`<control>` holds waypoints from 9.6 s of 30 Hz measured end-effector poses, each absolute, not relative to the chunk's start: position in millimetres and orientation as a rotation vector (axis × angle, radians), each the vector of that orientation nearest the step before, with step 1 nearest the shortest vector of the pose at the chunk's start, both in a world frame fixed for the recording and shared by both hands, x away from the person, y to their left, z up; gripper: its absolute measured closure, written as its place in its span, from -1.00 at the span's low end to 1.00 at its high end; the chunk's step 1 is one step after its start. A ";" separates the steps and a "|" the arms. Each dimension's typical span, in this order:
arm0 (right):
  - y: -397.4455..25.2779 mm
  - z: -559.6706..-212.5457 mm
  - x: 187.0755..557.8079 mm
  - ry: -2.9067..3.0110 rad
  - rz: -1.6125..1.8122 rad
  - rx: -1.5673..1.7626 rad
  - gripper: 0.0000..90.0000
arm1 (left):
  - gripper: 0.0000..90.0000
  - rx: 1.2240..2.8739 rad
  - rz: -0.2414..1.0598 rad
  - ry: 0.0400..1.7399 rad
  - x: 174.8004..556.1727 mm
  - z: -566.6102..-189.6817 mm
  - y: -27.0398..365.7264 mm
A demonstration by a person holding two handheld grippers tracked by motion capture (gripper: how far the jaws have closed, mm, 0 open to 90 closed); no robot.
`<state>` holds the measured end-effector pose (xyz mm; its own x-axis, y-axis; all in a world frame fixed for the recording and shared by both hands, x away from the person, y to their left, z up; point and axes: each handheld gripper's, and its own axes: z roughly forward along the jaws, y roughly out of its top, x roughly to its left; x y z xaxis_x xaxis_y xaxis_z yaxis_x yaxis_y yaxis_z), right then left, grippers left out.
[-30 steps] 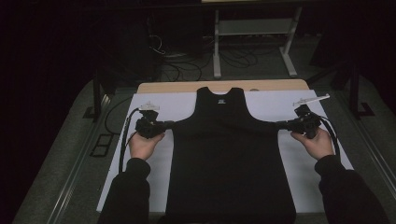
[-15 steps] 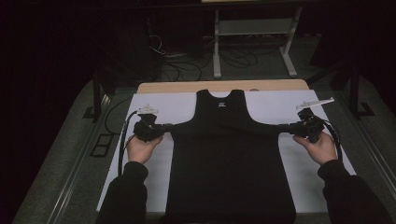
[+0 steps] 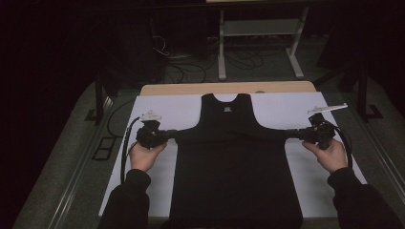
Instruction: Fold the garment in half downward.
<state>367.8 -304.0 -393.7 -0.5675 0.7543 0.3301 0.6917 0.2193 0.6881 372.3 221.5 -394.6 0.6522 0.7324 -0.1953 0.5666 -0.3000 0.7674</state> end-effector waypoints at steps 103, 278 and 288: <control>-314.6 -438.6 320.0 2.615 1.179 1.709 0.90 | 0.94 2.135 0.046 1.017 315.3 -432.7 232.8; -256.1 -341.2 439.6 2.457 1.241 1.337 -1.00 | -1.00 2.052 0.058 0.993 452.0 -363.4 188.2; -258.0 -344.2 451.3 2.424 1.254 1.372 -1.00 | -1.00 1.972 0.062 1.048 464.8 -371.3 194.5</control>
<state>451.3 -258.0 -344.2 -0.5933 0.7473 0.2992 0.6760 0.2606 0.6893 464.8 194.5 -371.3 0.6434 0.6908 -0.3300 0.6468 -0.2599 0.7170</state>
